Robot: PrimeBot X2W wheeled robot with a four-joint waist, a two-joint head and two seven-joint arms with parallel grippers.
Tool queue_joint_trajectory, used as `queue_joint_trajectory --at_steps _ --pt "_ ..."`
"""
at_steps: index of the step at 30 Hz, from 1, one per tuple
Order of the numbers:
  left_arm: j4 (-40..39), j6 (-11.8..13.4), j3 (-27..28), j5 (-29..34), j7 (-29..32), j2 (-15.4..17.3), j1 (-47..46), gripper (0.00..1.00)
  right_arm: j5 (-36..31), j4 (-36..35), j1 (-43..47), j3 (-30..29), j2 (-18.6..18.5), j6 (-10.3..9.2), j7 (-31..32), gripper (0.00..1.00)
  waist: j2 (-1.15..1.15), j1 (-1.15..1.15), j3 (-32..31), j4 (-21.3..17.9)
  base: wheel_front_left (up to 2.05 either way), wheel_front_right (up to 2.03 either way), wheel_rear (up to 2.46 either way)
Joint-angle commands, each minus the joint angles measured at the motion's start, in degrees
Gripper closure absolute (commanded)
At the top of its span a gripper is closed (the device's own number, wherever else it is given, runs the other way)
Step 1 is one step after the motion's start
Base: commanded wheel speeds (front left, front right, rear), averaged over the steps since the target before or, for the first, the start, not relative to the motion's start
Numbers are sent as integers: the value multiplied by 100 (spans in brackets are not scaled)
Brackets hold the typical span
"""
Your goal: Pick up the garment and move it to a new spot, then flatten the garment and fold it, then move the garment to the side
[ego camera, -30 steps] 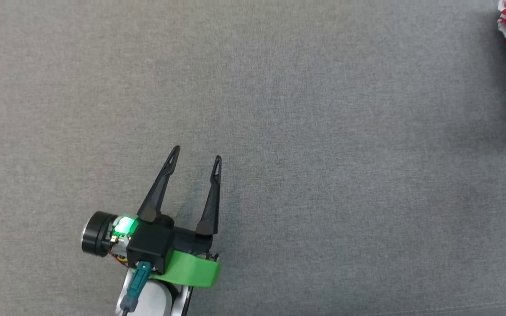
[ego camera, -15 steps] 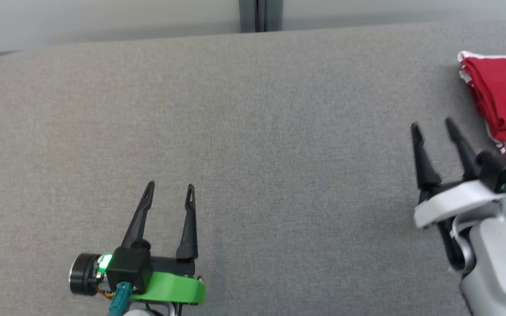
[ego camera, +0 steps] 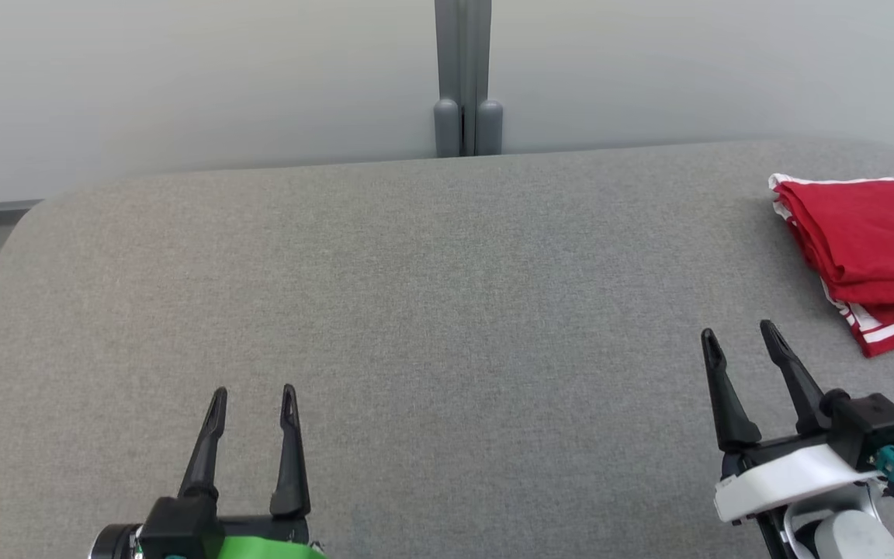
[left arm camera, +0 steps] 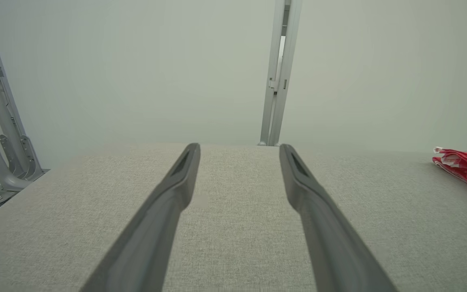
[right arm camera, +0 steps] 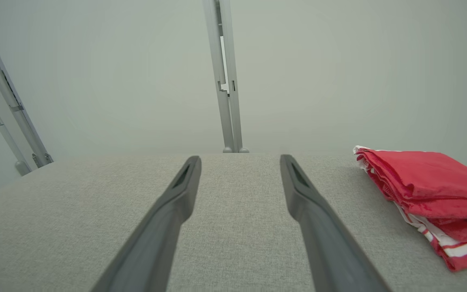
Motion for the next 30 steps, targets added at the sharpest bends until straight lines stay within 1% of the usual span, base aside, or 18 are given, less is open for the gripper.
queue_joint_trajectory --at_steps 1,6,11,20,30 --pt "2 -70 42 58 0 19 158 0 -63 -83 171 -65 20 -9 -18 0 0 0 -204 -15 0 0 0" --pt "-10 -162 167 107 1 19 415 0 -68 -252 550 -150 120 -8 -16 0 0 0 -406 -64 0 0 0" --pt "21 -192 268 121 0 19 603 0 -81 -276 796 -42 124 -8 -16 0 0 0 -532 -137 0 0 0" --pt "92 -226 314 103 0 19 715 0 -42 -241 898 143 123 -8 -16 0 0 0 -636 -207 0 0 0" --pt "129 -256 333 131 0 19 734 0 8 -174 931 130 154 -8 -16 0 0 0 -669 -199 0 0 0"
